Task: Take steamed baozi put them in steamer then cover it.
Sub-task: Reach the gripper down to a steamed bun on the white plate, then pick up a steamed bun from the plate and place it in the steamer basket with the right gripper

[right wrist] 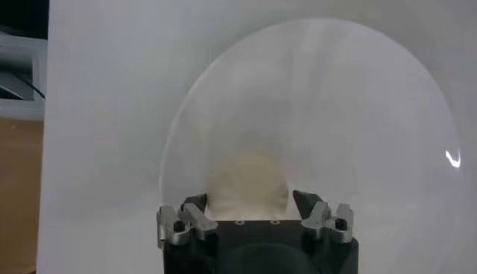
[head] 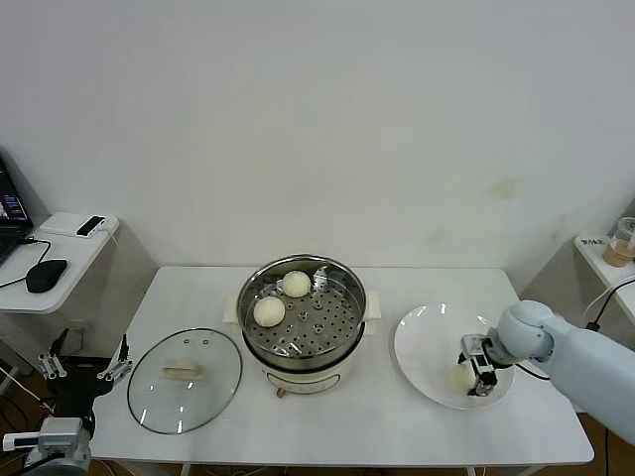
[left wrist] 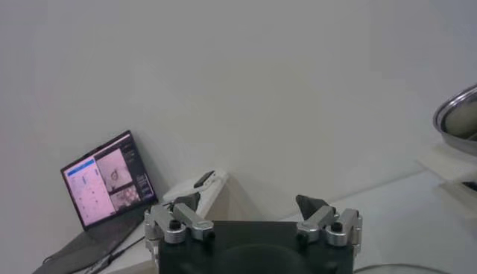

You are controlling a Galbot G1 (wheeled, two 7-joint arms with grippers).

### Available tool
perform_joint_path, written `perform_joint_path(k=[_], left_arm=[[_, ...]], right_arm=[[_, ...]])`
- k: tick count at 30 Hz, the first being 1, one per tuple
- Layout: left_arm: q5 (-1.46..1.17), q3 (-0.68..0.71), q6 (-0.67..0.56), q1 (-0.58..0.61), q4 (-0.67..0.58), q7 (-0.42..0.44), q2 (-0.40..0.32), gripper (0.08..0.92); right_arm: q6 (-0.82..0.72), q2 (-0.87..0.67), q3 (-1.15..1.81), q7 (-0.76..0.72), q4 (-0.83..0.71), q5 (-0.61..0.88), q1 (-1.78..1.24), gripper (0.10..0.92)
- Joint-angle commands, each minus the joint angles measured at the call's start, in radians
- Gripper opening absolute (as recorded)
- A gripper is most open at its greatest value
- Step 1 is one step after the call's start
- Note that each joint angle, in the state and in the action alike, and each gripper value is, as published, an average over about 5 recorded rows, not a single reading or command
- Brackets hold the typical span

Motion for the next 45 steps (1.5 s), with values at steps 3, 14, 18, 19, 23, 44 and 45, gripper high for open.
perform_joint_path(k=[3,14,18,19,23,44,45], left_arm=[[-0.002,-0.002,0.0,0.001,-0.002,0.0,0.001,0.823],[-0.012,-0.009,0.0,0.0,-0.005,0.0,0.006,0.823],[-0.012,-0.009,0.0,0.003,-0.009,0.001,0.006,0.823],[-0.013,-0.009,0.0,0.003,-0.01,0.001,0.006,0.823],[-0.022,-0.014,-0.001,0.005,-0.012,-0.001,0.008,0.823],[-0.022,-0.054,-0.003,0.043,-0.037,-0.003,-0.021,0.823],[-0.022,-0.056,-0.003,0.044,-0.039,-0.003,-0.022,0.823]], right_arm=[[-0.002,0.007,0.001,-0.024,-0.016,0.001,0.028,0.626],[0.042,-0.025,-0.024,-0.141,0.012,0.07,0.251,0.619],[0.038,-0.008,-0.079,-0.136,0.01,0.137,0.412,0.619],[0.036,-0.002,-0.098,-0.134,0.009,0.152,0.453,0.619],[0.023,0.058,-0.204,-0.125,-0.001,0.213,0.633,0.619],[0.037,0.513,-0.465,0.044,0.002,0.399,0.835,0.63],[0.053,0.528,-0.479,0.054,-0.001,0.393,0.829,0.629]])
